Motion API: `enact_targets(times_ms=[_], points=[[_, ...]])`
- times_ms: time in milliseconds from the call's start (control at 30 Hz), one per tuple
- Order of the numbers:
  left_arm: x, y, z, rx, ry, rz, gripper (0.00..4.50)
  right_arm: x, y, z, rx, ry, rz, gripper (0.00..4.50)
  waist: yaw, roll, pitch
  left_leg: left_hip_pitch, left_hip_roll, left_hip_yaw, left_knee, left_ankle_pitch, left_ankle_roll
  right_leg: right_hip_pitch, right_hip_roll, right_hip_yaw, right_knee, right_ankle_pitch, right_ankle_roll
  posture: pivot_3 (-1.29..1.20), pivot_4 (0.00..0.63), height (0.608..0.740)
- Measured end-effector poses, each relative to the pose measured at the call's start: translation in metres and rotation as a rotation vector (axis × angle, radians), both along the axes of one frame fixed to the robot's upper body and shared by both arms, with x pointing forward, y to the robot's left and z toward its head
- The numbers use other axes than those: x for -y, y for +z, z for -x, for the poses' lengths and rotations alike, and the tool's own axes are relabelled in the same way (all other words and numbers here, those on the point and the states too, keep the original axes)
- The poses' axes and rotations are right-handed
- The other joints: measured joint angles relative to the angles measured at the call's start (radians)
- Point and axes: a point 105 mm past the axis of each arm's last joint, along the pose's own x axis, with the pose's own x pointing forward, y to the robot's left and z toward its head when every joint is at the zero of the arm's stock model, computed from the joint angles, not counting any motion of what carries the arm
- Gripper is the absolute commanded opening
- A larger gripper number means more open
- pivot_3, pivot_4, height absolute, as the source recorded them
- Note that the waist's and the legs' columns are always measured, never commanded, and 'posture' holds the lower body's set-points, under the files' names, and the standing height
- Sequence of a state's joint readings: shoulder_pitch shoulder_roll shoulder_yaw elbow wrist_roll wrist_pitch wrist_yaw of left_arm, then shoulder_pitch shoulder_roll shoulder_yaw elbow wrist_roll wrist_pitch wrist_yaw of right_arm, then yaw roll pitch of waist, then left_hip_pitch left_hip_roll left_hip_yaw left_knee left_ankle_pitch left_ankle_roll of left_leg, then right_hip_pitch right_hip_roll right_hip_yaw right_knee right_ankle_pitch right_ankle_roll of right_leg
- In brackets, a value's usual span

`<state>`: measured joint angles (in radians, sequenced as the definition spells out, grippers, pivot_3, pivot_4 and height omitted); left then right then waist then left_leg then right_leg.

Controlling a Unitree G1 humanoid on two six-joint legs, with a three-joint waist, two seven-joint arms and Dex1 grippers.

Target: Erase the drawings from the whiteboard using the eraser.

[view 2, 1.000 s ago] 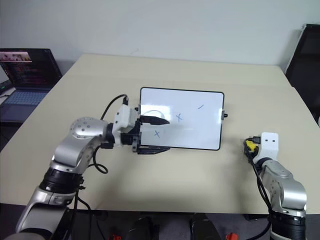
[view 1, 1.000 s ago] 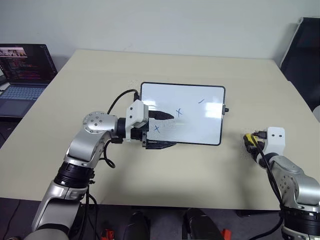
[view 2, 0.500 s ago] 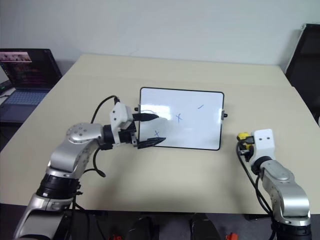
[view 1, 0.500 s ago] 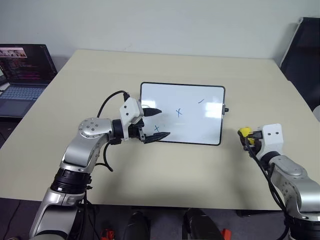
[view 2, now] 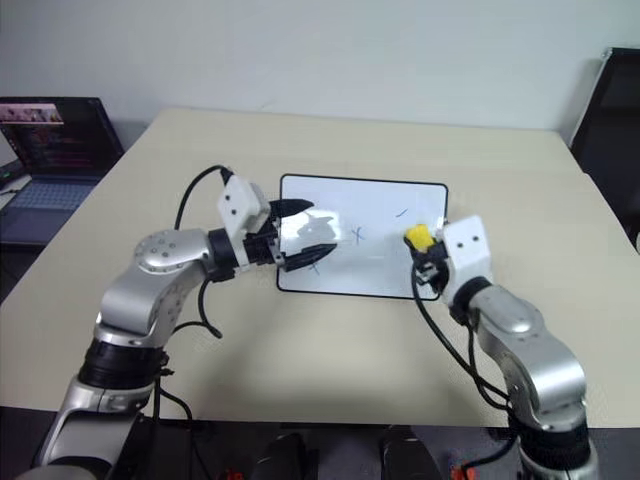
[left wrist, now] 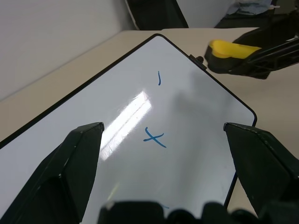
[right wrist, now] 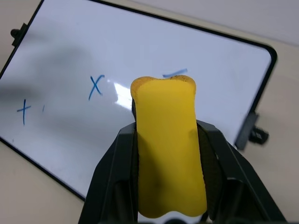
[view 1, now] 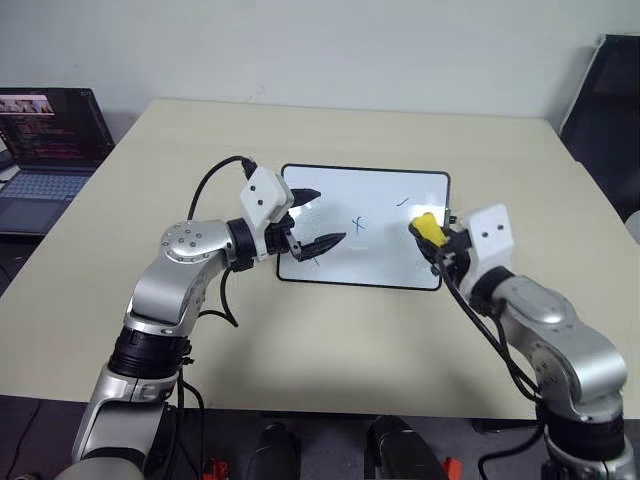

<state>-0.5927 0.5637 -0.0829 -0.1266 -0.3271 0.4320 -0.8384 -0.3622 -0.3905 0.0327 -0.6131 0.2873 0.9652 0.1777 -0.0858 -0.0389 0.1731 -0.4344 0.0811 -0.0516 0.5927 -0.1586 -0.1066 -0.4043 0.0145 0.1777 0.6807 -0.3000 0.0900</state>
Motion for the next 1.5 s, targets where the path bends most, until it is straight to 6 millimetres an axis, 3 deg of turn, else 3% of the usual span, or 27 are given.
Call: enact_targets(times_ms=[233, 433, 533, 700, 1000, 1267, 1400, 1500], points=[[-0.002, -0.007, 0.001, -0.037, 0.014, -0.014, 4.5, -0.006, 0.001, -0.038, 0.019, -0.041, 0.096, 1.33, 0.001, 0.0, 0.0, 0.0, 0.0, 0.0, 0.0, 0.0, 0.0, 0.0, 0.0, 0.0, 0.0, 0.0, 0.0, 0.0, 0.15, 0.74], [-0.002, -0.012, 0.006, -0.054, 0.013, -0.021, 4.5, 0.003, -0.003, -0.054, 0.038, -0.088, 0.139, 1.33, 0.001, 0.0, 0.0, -0.001, 0.0, 0.0, -0.001, 0.0, 0.0, 0.0, 0.0, 0.0, 0.0, 0.0, 0.0, 0.0, 0.15, 0.74], [-0.002, -0.013, 0.007, -0.057, 0.012, -0.024, 4.5, 0.002, -0.005, -0.055, 0.032, -0.057, 0.172, 1.33, 0.001, 0.0, 0.0, 0.0, 0.0, 0.0, 0.0, 0.0, 0.0, 0.0, 0.0, 0.0, 0.0, 0.0, 0.0, 0.0, 0.15, 0.74], [-0.003, -0.012, 0.009, -0.05, 0.014, -0.031, 4.5, -0.018, -0.017, -0.049, -0.002, 0.064, 0.236, 1.33, -0.002, 0.0, 0.0, 0.0, 0.0, 0.0, 0.0, 0.0, 0.0, 0.0, 0.0, 0.0, 0.0, 0.0, 0.001, 0.0, 0.15, 0.74], [-0.005, -0.014, 0.009, -0.055, 0.019, -0.038, 4.5, 0.006, 0.005, -0.069, 0.11, -0.107, 0.278, 1.33, 0.0, 0.0, 0.0, 0.0, 0.0, 0.0, 0.001, 0.0, 0.0, 0.0, 0.0, 0.0, 0.0, 0.001, 0.001, 0.0, 0.15, 0.74], [-0.005, -0.014, 0.009, -0.051, 0.019, -0.042, 4.5, -0.023, -0.024, -0.048, -0.001, 0.108, 0.327, 1.33, -0.004, 0.0, 0.0, 0.0, 0.0, 0.0, 0.001, 0.001, 0.001, 0.0, 0.0, 0.0, 0.001, 0.002, 0.001, 0.0, 0.15, 0.74], [-0.009, -0.022, 0.01, -0.075, 0.031, -0.039, 4.5, -0.019, -0.018, -0.051, 0.02, 0.069, 0.298, 1.32, -0.002, 0.0, 0.0, 0.0, 0.0, 0.0, 0.002, 0.001, 0.001, 0.0, 0.0, 0.0, 0.001, 0.002, 0.001, 0.0, 0.15, 0.74], [-0.023, -0.031, 0.012, -0.117, 0.067, -0.006, 4.5, -0.008, -0.008, -0.049, 0.042, 0.042, 0.22, 1.32, -0.001, 0.0, 0.0, 0.0, 0.0, 0.0, 0.0, 0.001, 0.001, 0.0, 0.0, 0.0, 0.0, 0.002, 0.001, 0.0, 0.15, 0.74]])
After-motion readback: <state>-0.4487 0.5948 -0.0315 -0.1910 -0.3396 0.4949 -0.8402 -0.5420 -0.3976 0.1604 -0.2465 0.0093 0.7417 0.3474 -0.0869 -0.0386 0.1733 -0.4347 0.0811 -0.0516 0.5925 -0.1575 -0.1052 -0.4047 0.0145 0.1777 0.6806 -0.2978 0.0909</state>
